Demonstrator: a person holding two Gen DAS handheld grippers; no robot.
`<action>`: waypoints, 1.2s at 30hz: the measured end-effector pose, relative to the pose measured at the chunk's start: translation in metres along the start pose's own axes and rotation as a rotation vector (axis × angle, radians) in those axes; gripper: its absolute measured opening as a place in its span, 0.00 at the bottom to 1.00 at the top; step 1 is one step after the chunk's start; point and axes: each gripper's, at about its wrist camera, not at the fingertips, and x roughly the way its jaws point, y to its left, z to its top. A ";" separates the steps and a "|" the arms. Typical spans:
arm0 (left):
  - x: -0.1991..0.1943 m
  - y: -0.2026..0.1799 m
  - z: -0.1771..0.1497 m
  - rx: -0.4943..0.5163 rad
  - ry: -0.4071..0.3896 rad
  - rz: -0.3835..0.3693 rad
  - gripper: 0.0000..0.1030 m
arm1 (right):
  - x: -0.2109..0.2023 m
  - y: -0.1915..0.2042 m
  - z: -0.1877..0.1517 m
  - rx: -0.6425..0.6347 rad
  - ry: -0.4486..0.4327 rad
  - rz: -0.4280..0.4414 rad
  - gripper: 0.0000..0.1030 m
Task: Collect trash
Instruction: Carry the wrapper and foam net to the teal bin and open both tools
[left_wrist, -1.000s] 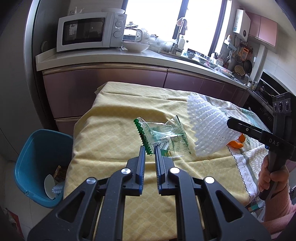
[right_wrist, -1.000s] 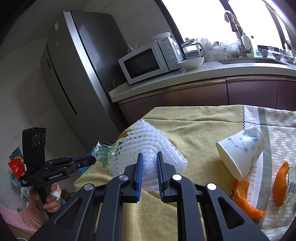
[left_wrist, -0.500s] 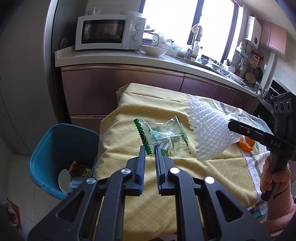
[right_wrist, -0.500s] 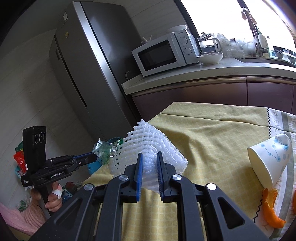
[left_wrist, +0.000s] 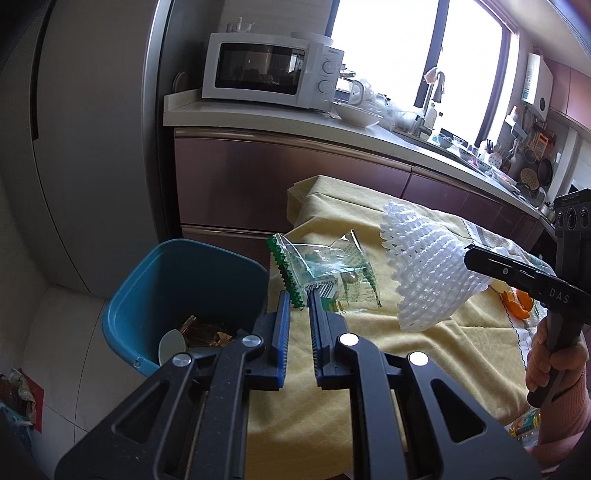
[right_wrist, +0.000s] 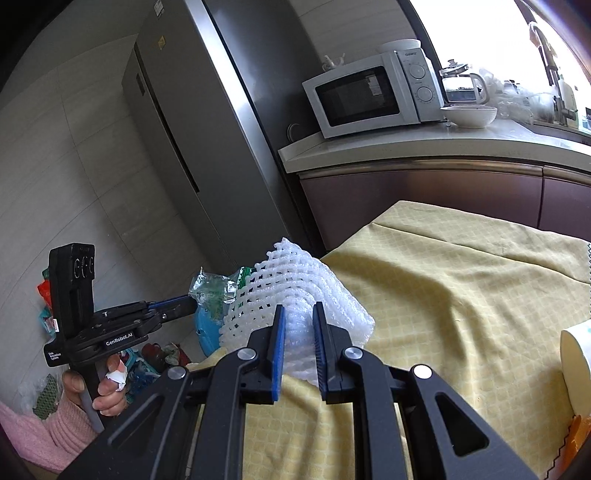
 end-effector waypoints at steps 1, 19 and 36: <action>-0.001 0.005 0.000 -0.007 -0.002 0.009 0.11 | 0.003 0.002 0.001 -0.005 0.004 0.005 0.13; 0.002 0.074 -0.007 -0.098 0.017 0.150 0.11 | 0.062 0.038 0.023 -0.070 0.080 0.053 0.13; 0.041 0.111 -0.028 -0.167 0.108 0.207 0.12 | 0.127 0.058 0.036 -0.085 0.176 0.064 0.13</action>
